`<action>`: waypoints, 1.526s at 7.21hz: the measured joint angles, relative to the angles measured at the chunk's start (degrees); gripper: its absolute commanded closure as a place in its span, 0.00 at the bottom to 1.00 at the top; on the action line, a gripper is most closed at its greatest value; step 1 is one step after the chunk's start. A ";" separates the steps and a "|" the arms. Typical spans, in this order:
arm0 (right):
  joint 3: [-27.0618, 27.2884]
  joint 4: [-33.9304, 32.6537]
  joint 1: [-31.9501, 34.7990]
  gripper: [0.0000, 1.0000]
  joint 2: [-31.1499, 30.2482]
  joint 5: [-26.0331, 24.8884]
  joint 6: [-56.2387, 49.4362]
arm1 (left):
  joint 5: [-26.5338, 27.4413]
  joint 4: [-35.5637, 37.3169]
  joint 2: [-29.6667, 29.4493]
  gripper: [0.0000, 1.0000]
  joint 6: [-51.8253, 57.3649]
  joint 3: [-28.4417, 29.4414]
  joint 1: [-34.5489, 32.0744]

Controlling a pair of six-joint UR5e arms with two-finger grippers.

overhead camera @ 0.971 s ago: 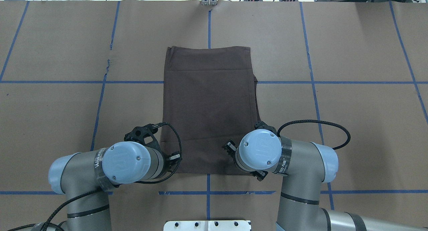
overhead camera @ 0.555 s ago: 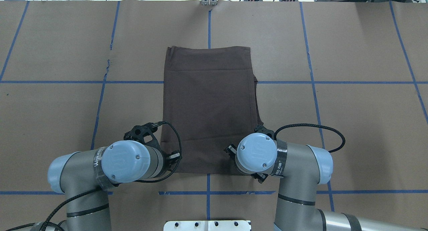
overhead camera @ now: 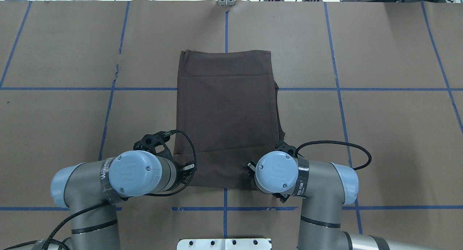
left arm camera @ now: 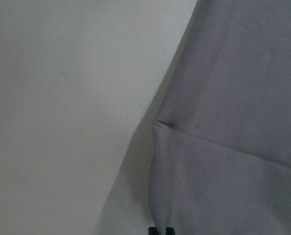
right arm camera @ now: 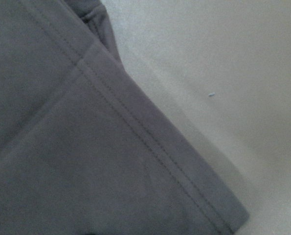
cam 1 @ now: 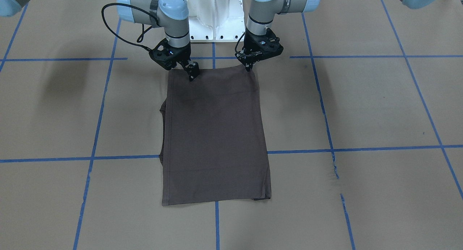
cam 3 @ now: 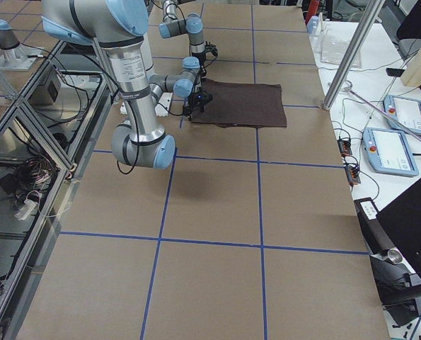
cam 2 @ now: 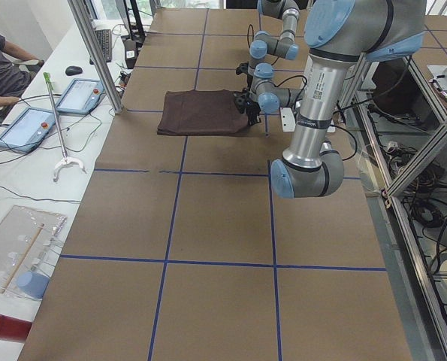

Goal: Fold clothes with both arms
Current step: 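Grasp both near corners of the shirt with the left and right grippers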

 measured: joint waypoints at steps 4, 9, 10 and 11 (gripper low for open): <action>0.10 0.00 0.29 1.00 0.49 -0.12 -0.44 | 0.00 0.07 0.02 1.00 0.00 -0.06 -0.17; 0.29 0.05 1.33 1.00 1.84 -0.12 -0.67 | 0.00 0.07 -0.01 1.00 0.00 -0.09 -0.19; 0.68 0.08 1.41 1.00 2.02 -0.12 -0.71 | 0.00 0.20 0.03 1.00 0.02 -0.37 -0.19; 1.54 0.08 1.48 1.00 2.07 -0.08 -0.73 | -0.02 1.09 0.17 1.00 0.06 -1.52 -0.12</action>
